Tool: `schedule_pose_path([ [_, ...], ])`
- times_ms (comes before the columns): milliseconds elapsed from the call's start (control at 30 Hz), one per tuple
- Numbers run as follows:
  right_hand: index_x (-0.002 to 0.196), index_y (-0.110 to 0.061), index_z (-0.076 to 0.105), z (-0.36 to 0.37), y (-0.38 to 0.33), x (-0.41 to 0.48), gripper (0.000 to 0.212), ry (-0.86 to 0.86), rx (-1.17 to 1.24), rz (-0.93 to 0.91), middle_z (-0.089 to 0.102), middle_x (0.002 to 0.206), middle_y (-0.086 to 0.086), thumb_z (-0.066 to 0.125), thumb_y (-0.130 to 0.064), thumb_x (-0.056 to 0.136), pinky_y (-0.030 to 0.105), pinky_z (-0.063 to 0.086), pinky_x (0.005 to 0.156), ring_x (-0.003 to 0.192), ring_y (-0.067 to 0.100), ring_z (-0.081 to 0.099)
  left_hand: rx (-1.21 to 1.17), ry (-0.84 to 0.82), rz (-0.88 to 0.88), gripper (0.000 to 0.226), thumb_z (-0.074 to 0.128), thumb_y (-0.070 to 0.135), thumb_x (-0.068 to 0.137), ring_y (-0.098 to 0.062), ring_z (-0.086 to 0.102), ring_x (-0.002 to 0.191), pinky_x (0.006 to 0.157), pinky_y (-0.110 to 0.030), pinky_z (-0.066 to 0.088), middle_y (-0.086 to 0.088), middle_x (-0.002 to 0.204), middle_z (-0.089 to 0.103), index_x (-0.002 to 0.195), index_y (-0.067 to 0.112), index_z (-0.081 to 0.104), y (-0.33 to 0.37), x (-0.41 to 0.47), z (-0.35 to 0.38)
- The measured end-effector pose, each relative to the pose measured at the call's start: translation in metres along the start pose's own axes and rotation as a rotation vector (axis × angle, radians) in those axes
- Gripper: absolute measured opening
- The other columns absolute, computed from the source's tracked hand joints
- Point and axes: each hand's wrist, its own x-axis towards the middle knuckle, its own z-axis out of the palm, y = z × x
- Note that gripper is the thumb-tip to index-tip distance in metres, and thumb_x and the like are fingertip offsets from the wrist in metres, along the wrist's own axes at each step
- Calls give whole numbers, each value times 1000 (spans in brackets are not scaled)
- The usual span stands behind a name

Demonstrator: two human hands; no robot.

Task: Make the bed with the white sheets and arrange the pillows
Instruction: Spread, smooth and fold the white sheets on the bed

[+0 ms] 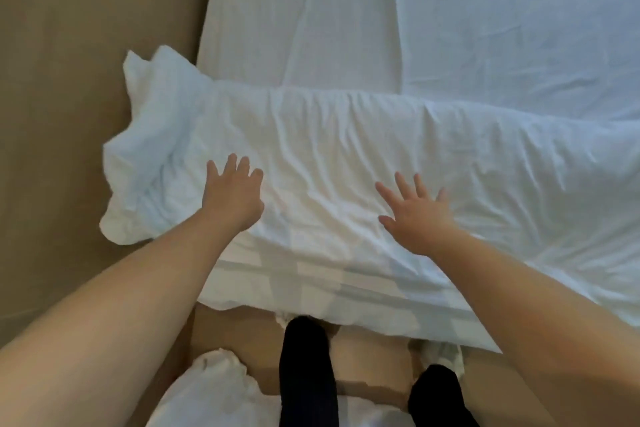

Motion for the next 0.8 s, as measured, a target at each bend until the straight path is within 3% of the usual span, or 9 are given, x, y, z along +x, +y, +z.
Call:
schedule_pose_path([
  [133,152,-39,-16,-32,-101,79,66,34,-41,-46,-21,162,0,21,-57,101,68,7,113,149,34,-16,11,100,-131,64,39,44,98,-35,-2,148,116,-58,10,-13,162,2,152,19,16,-97,48,13],
  [233,153,-38,-11,-37,-176,148,65,6,12,-51,-16,163,0,25,-54,101,67,12,114,150,33,-10,0,92,-248,88,46,57,93,-42,-2,147,112,-63,12,-16,161,-8,154,22,-6,-153,100,44],
  [333,155,-34,-2,-34,-238,214,65,-14,192,-33,-3,164,2,32,-49,102,60,21,115,150,32,4,-178,93,-376,93,56,39,93,-41,35,134,96,-50,38,-20,156,18,153,20,-11,-198,144,82],
  [433,156,-22,13,-49,-292,260,65,54,445,-58,24,158,13,43,-42,101,42,27,115,143,32,30,-527,172,-454,45,46,10,94,-35,58,98,70,-39,37,-15,117,58,137,12,34,-237,155,118],
  [533,153,-18,22,-86,-344,289,65,93,864,3,45,145,14,49,-43,99,40,36,109,127,31,47,-900,309,-541,10,40,12,96,-33,50,79,66,-37,35,-10,90,56,87,17,44,-268,136,155],
  [600,150,-21,27,-115,-373,304,66,3,1224,86,48,139,10,51,-50,96,48,45,102,117,29,53,-1152,346,-457,22,44,14,95,-31,52,77,63,-35,39,-5,80,54,74,21,40,-274,115,176],
  [667,143,-22,37,-142,-397,317,70,-103,1456,124,48,135,9,57,-61,88,50,50,96,114,30,56,-1318,328,-306,14,47,12,94,-27,60,81,70,-38,50,-3,84,64,91,18,59,-271,90,197],
  [733,138,-24,38,-163,-420,329,84,-167,1442,139,49,131,8,66,-70,74,49,53,91,111,31,58,-1362,300,-164,23,50,12,93,-22,65,89,80,-37,54,0,94,70,110,19,64,-263,71,212],
  [800,138,-17,41,-176,-442,337,79,-125,1302,169,55,127,8,73,-54,76,45,55,90,110,30,61,-1426,273,-78,22,50,19,91,-15,66,87,78,-31,53,11,89,69,101,32,64,-256,58,216],
])
